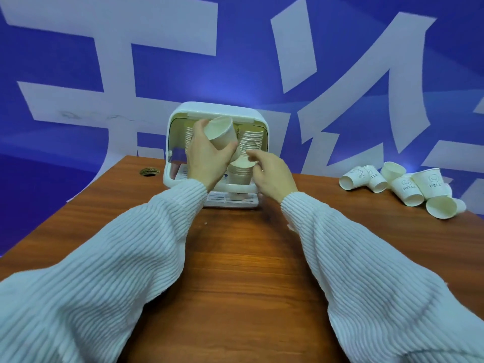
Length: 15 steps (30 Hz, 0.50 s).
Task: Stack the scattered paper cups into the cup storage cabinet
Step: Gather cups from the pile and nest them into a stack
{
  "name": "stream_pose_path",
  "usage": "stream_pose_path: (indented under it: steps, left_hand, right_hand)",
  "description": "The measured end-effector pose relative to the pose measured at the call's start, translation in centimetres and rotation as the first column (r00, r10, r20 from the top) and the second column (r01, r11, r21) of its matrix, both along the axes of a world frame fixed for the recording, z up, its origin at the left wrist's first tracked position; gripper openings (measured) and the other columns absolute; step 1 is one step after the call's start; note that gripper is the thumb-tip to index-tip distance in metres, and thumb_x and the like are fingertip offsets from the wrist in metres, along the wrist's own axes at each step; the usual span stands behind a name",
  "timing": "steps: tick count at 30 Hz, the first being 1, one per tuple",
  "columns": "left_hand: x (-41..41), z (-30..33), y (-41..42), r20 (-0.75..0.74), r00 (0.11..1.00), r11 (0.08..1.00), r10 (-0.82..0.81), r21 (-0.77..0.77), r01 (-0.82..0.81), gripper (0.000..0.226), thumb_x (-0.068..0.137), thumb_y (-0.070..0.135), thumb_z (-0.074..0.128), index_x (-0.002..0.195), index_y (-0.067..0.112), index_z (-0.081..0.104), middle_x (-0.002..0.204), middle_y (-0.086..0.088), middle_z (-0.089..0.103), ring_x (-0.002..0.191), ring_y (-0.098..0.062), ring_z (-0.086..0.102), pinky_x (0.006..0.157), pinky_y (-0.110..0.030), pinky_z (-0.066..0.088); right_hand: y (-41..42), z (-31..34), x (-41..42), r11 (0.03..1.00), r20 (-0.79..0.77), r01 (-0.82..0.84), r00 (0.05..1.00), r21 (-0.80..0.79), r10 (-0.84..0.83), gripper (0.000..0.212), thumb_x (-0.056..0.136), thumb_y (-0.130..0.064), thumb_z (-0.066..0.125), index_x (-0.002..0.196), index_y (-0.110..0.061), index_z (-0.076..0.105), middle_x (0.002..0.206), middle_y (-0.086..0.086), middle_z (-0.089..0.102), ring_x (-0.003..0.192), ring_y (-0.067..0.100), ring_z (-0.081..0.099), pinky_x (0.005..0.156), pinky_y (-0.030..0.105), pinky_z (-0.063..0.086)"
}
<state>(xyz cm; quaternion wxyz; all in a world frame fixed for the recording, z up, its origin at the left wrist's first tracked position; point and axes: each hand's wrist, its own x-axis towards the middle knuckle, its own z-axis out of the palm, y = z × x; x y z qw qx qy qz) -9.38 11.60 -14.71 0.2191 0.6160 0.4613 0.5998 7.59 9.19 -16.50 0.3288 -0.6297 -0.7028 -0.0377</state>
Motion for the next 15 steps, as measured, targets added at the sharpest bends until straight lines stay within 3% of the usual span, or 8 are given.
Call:
stream_pose_path:
  steps: [3, 8, 11, 13, 15]
  left_hand:
    - [1.2, 0.7, 1.1, -0.066, 0.998, 0.999, -0.018, 0.026, 0.02, 0.081, 0.079, 0.038, 0.083, 0.146, 0.017, 0.042, 0.139, -0.003, 0.055, 0.126, -0.021, 0.053, 0.106, -0.039, 0.046]
    - [3.2, -0.1, 2.6, -0.319, 0.945, 0.997, -0.068, 0.021, 0.079, 0.079, 0.081, 0.031, 0.08, 0.148, 0.015, 0.042, 0.144, -0.008, 0.051, 0.132, -0.027, 0.05, 0.11, -0.039, 0.041]
    - [3.8, -1.0, 3.2, -0.533, 0.841, 0.994, -0.094, -0.101, 0.047, 0.08, 0.082, 0.036, 0.075, 0.151, 0.016, 0.041, 0.146, -0.014, 0.049, 0.135, -0.033, 0.048, 0.112, -0.044, 0.04]
    - [4.0, -1.6, 3.2, -0.665, 0.744, 0.988, -0.069, -0.149, -0.042, 0.078, 0.084, 0.054, 0.064, 0.149, 0.015, 0.043, 0.148, -0.015, 0.045, 0.139, -0.036, 0.04, 0.113, -0.049, 0.036]
    - [3.9, -2.3, 3.1, -0.767, 0.637, 0.98, -0.073, -0.173, -0.096, 0.092, 0.08, 0.075, 0.049, 0.148, 0.014, 0.042, 0.154, -0.014, 0.04, 0.143, -0.036, 0.03, 0.113, -0.054, 0.03]
  right_hand:
    - [-0.4, -0.2, 0.9, 0.997, -0.063, 0.053, 0.997, 0.062, -0.049, 0.047, 0.098, -0.017, 0.05, 0.144, -0.026, 0.055, 0.125, -0.006, 0.071, 0.117, 0.018, 0.061, 0.094, 0.041, 0.053]
    - [-0.8, -0.6, 2.5, 0.997, -0.083, 0.062, 0.995, 0.043, -0.058, 0.045, 0.098, -0.019, 0.051, 0.142, -0.027, 0.055, 0.117, -0.007, 0.071, 0.108, 0.017, 0.061, 0.082, 0.034, 0.05]
    - [-1.1, -0.8, 3.4, 0.997, -0.098, 0.065, 0.993, 0.035, -0.061, 0.044, 0.098, -0.018, 0.052, 0.141, -0.027, 0.055, 0.112, -0.009, 0.07, 0.102, 0.014, 0.06, 0.083, 0.036, 0.053]
    - [-1.3, -1.0, 3.8, 0.997, -0.101, 0.065, 0.993, 0.032, -0.061, 0.044, 0.099, -0.018, 0.053, 0.141, -0.026, 0.055, 0.108, -0.01, 0.069, 0.101, 0.013, 0.059, 0.083, 0.036, 0.053]
    - [-1.4, -1.2, 4.3, 0.997, -0.108, 0.072, 0.992, 0.031, -0.069, 0.044, 0.099, -0.018, 0.053, 0.142, -0.026, 0.054, 0.106, -0.01, 0.068, 0.099, 0.012, 0.057, 0.084, 0.034, 0.051]
